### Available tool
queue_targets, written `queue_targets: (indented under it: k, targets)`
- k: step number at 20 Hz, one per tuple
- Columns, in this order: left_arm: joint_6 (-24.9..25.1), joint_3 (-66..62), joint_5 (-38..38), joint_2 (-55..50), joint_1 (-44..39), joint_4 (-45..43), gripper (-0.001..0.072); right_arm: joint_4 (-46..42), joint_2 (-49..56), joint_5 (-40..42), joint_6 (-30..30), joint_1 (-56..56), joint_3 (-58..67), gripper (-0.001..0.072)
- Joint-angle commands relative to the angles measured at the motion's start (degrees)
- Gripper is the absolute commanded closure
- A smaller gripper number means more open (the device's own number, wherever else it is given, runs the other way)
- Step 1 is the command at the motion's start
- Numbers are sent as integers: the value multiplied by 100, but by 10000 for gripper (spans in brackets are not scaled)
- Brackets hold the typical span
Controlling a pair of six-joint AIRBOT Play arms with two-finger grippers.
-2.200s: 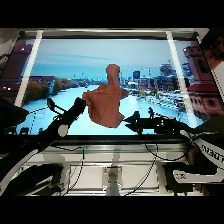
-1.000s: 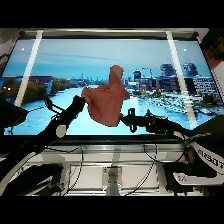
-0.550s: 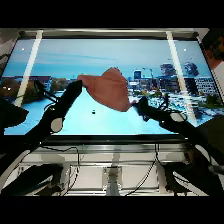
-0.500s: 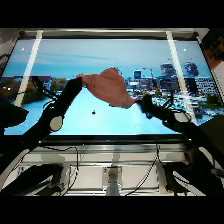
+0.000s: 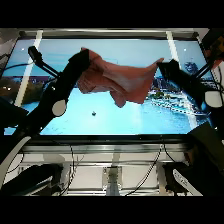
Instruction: Fold the clothes and pants, and hang the long-sleeved shirts on hangers.
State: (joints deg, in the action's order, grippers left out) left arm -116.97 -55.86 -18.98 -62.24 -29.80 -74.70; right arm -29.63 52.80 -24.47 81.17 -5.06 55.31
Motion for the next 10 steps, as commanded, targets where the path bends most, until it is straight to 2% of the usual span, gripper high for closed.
queue_targets:
  k: [1,3,4,6,8,10]
  targets:
    - [42,-817,-155,-352,-44,-50,690,-243,461,68,-291,37,1169,706]
    - [42,-1228,-433,-649,-28,-44,691,-245,824,496,-293,37,1679,705]
    - [42,-1401,-804,-837,-17,-28,690,-267,1001,826,-330,39,1897,705]
    - [-26,-1668,-1270,-1200,42,28,690,-420,1403,1469,-800,52,2422,706]
    - [-175,-1777,-1132,-1486,111,35,690,-496,1751,1429,-876,122,2999,705]
    - [-168,-1777,-686,-1672,133,28,690,-520,2090,1091,-874,175,3558,705]
